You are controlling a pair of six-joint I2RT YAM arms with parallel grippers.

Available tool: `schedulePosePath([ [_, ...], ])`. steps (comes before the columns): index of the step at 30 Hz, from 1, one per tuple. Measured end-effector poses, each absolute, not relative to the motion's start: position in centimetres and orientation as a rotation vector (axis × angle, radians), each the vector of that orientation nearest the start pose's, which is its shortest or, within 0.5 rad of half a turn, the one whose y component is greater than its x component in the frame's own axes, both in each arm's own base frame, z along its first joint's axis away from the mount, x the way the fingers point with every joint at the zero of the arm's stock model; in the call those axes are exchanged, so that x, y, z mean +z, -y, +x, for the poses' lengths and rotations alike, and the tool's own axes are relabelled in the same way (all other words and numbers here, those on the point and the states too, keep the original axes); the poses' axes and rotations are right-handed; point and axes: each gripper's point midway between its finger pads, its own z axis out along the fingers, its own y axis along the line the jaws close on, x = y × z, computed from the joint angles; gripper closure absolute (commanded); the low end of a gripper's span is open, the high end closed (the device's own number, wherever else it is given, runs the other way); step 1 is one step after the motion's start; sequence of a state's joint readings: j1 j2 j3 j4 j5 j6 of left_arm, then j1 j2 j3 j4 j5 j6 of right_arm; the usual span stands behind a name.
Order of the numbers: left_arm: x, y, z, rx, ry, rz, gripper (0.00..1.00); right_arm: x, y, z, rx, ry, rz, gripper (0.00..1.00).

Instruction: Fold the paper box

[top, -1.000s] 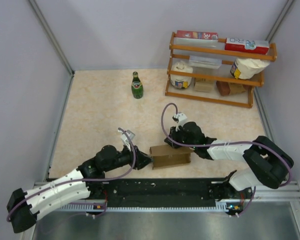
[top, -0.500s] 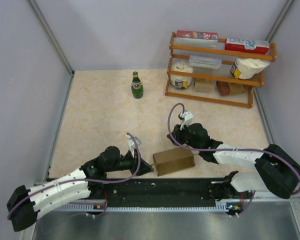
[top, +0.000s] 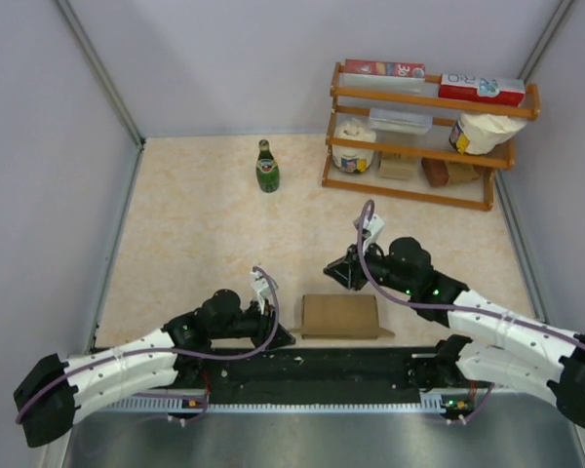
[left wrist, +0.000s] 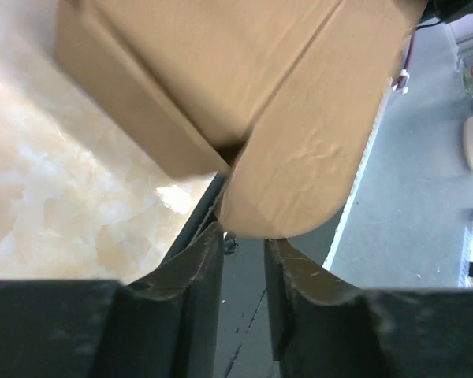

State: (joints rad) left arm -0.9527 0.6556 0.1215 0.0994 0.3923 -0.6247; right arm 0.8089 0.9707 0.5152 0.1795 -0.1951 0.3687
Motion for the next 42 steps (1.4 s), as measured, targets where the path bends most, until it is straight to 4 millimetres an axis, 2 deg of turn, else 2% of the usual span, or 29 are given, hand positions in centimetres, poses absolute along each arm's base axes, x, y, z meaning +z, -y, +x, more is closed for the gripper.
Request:
schedulePosePath([
  [2,7.2,25.0,6.7,-1.326,-2.186,0.646,0.55,18.0,-28.0,18.5,1.028,-1.863,-0.605,0.78],
  [4,6.9,24.9,6.7,-1.322,-2.200,0.645,0.39,18.0,-28.0,17.3,1.066,-1.860,-0.632,0.78],
  [7,7.0,25.0,6.6,-1.331,-2.194,0.652,0.34,16.2,-28.1,15.5,1.107,-1.905,-0.673,0.78],
  [11,7.7,25.1,6.3,-1.353,-2.182,0.666,0.38,13.1,-28.2,13.8,1.119,-2.007,-0.703,0.80],
  [14,9.2,25.4,5.9,-1.395,-2.151,0.694,0.44,11.1,-28.0,13.4,1.096,-2.078,-0.705,0.82],
  [19,12.8,25.8,5.2,-1.482,-2.046,0.744,0.54,9.0,-27.7,13.3,1.053,-2.149,-0.688,0.82],
  [26,17.3,26.3,5.2,-1.533,-1.918,0.762,0.59,7.5,-27.1,13.8,0.978,-2.198,-0.665,0.82],
  [30,18.4,26.7,6.7,-1.477,-1.910,0.710,0.59,6.8,-26.8,14.1,0.941,-2.221,-0.654,0.82],
  [33,18.0,27.1,8.5,-1.392,-1.942,0.655,0.59,6.8,-26.7,14.1,0.930,-2.223,-0.652,0.80],
  [36,17.0,27.3,10.6,-1.280,-1.992,0.591,0.54,7.3,-26.2,14.4,0.891,-2.228,-0.634,0.78],
  [39,15.7,27.4,13.0,-1.140,-2.056,0.528,0.53,9.0,-24.8,15.0,0.817,-2.219,-0.574,0.77],
  [42,15.2,27.4,15.6,-1.035,-2.092,0.475,0.55,12.5,-23.3,16.0,0.759,-2.190,-0.448,0.76],
])
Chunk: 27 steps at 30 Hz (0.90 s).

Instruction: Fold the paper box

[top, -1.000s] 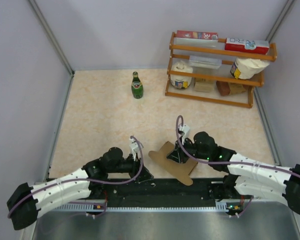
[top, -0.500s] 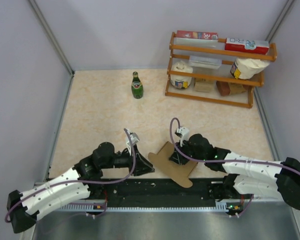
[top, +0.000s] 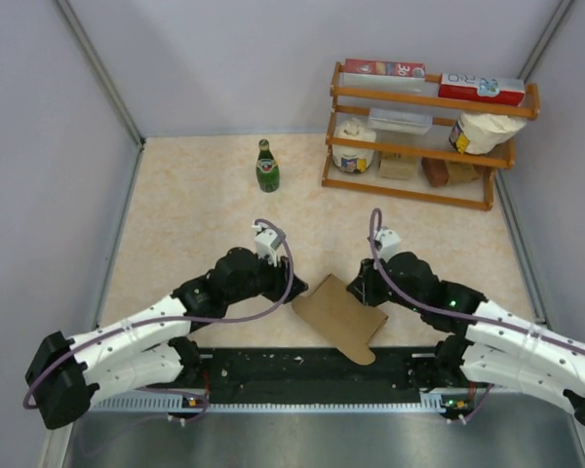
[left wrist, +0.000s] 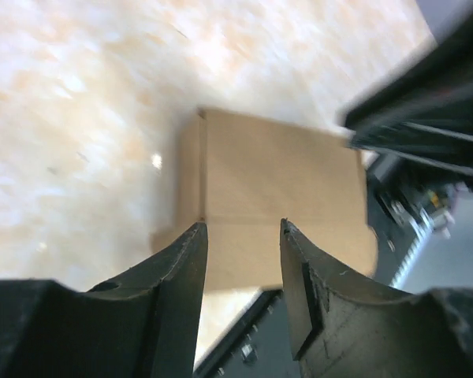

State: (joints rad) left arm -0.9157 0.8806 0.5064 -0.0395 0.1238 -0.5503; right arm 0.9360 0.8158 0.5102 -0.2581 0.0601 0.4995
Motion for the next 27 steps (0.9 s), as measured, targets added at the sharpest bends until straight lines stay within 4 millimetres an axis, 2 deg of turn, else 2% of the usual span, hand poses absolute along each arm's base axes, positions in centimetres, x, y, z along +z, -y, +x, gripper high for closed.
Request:
schedulePosePath([
  [3,15.0,26.9,19.4,-0.947,-2.134,0.372,0.62,15.1,-21.7,16.5,0.712,-2.212,-0.274,0.68],
  [5,14.5,26.2,22.2,-0.889,-2.168,0.305,0.66,15.3,-20.1,16.3,0.655,-2.281,-0.144,0.68],
  [7,13.7,25.7,24.2,-0.831,-2.205,0.273,0.71,14.0,-18.6,15.5,0.586,-2.376,-0.034,0.67],
  [8,13.2,25.7,25.1,-0.802,-2.228,0.276,0.76,12.8,-17.5,14.7,0.535,-2.440,0.023,0.67],
  [11,11.9,26.6,26.3,-0.753,-2.308,0.345,0.89,9.5,-15.3,12.7,0.415,-2.578,0.141,0.67],
  [14,10.2,27.6,26.5,-0.754,-2.369,0.426,0.96,6.3,-12.7,10.4,0.288,-2.686,0.240,0.67],
  [18,7.9,27.5,25.2,-0.767,-2.442,0.486,1.00,5.2,-10.8,8.8,0.210,-2.737,0.315,0.70],
  [22,7.2,27.6,24.0,-0.807,-2.464,0.532,1.00,4.9,-10.9,8.4,0.214,-2.761,0.330,0.73],
  [27,7.0,28.8,22.3,-0.863,-2.461,0.620,1.00,3.3,-12.6,7.7,0.304,-2.822,0.318,0.76],
])
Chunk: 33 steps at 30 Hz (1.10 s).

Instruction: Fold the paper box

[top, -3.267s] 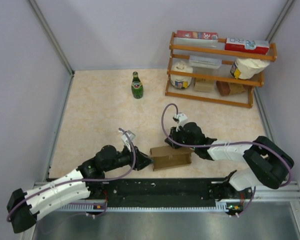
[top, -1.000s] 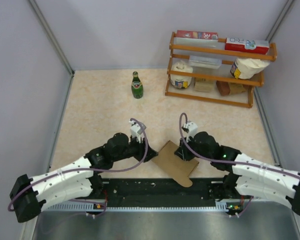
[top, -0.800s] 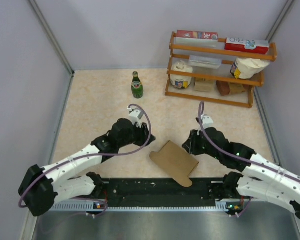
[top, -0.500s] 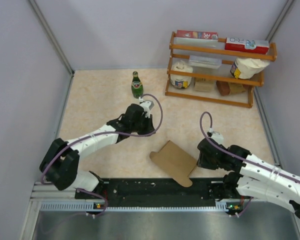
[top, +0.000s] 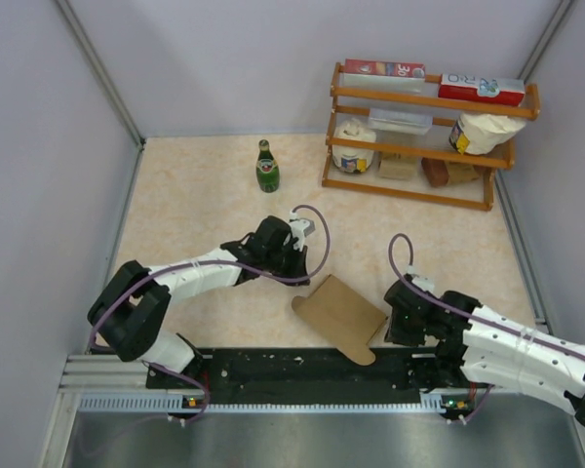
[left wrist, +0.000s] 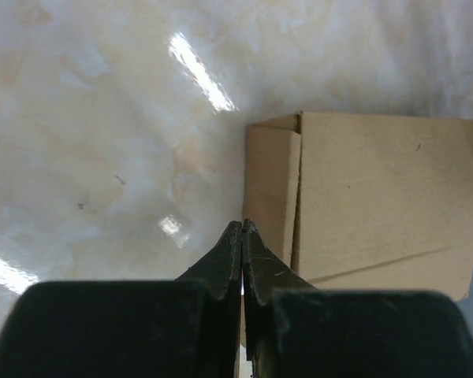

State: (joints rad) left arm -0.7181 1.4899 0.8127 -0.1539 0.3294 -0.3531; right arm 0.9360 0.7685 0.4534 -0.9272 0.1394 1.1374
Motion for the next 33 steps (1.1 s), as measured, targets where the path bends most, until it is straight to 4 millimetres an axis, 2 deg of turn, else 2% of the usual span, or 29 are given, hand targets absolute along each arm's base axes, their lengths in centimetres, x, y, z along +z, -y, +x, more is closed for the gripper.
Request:
schedulePosePath([
  [7,5.2,29.1,19.3,-0.888,-2.493,0.706,1.00,3.6,-14.7,8.4,0.433,-2.791,0.301,0.76],
  [13,3.4,28.0,18.3,-0.868,-2.540,0.692,1.00,4.0,-15.3,9.5,0.371,-2.797,0.215,0.76],
  [16,3.2,27.7,18.4,-0.849,-2.549,0.676,1.00,4.1,-15.5,10.3,0.330,-2.798,0.167,0.76],
  [20,3.0,27.4,18.9,-0.813,-2.548,0.653,1.00,3.9,-15.4,11.6,0.298,-2.783,0.134,0.76],
  [24,3.2,27.0,19.9,-0.761,-2.543,0.622,1.00,4.0,-15.4,14.0,0.317,-2.727,0.133,0.76],
  [29,4.4,26.8,23.1,-0.682,-2.499,0.537,1.00,5.0,-16.0,17.3,0.341,-2.655,0.040,0.76],
  [33,4.1,25.9,25.2,-0.598,-2.499,0.475,1.00,5.5,-17.2,19.8,0.336,-2.630,-0.073,0.76],
])
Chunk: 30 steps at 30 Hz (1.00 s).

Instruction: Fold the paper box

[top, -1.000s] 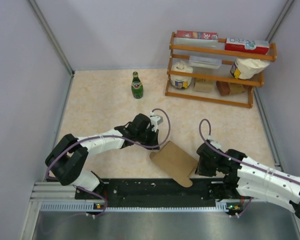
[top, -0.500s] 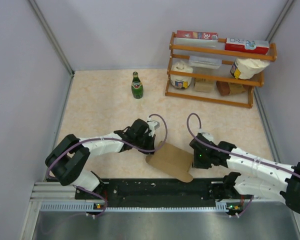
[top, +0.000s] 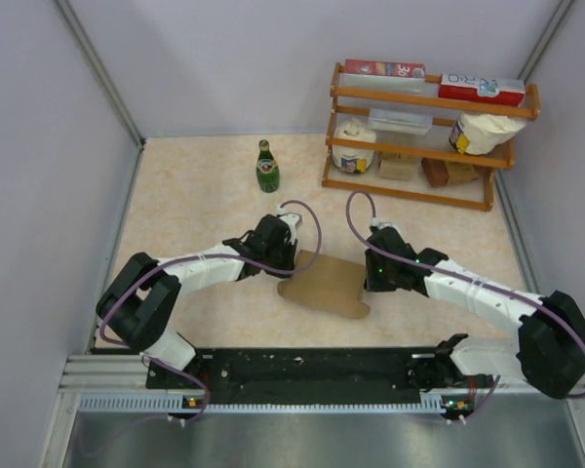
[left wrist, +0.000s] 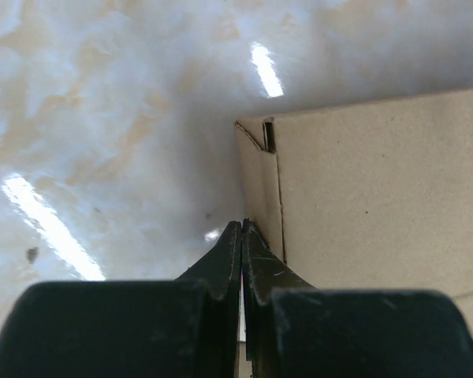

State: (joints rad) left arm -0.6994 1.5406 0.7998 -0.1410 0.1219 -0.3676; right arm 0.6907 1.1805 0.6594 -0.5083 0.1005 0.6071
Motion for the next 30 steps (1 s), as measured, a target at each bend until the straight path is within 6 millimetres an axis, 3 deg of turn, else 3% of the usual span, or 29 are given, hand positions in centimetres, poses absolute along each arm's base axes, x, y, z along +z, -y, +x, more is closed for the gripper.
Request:
schedulePosePath([
  [7,3.7,24.9,27.5,-0.494,-2.531,0.407,0.99,5.6,-17.8,25.1,0.251,-2.609,-0.182,0.77],
  [12,3.6,24.9,27.2,-0.495,-2.546,0.390,0.96,5.9,-17.4,27.8,0.232,-2.569,-0.193,0.77],
  [16,4.1,24.1,26.3,-0.497,-2.538,0.361,0.92,6.7,-17.2,28.7,0.259,-2.532,-0.175,0.75],
  [19,5.2,23.2,26.0,-0.489,-2.504,0.323,0.85,8.0,-16.3,29.0,0.283,-2.481,-0.138,0.61],
  [23,7.1,22.0,26.5,-0.483,-2.443,0.257,0.78,9.9,-15.2,29.2,0.313,-2.421,-0.081,0.49],
  [28,9.5,22.0,25.8,-0.593,-2.349,0.208,0.67,11.3,-16.8,28.2,0.467,-2.393,-0.131,0.38],
  [30,10.4,22.8,25.2,-0.696,-2.298,0.204,0.54,11.6,-17.7,27.7,0.544,-2.386,-0.164,0.36],
])
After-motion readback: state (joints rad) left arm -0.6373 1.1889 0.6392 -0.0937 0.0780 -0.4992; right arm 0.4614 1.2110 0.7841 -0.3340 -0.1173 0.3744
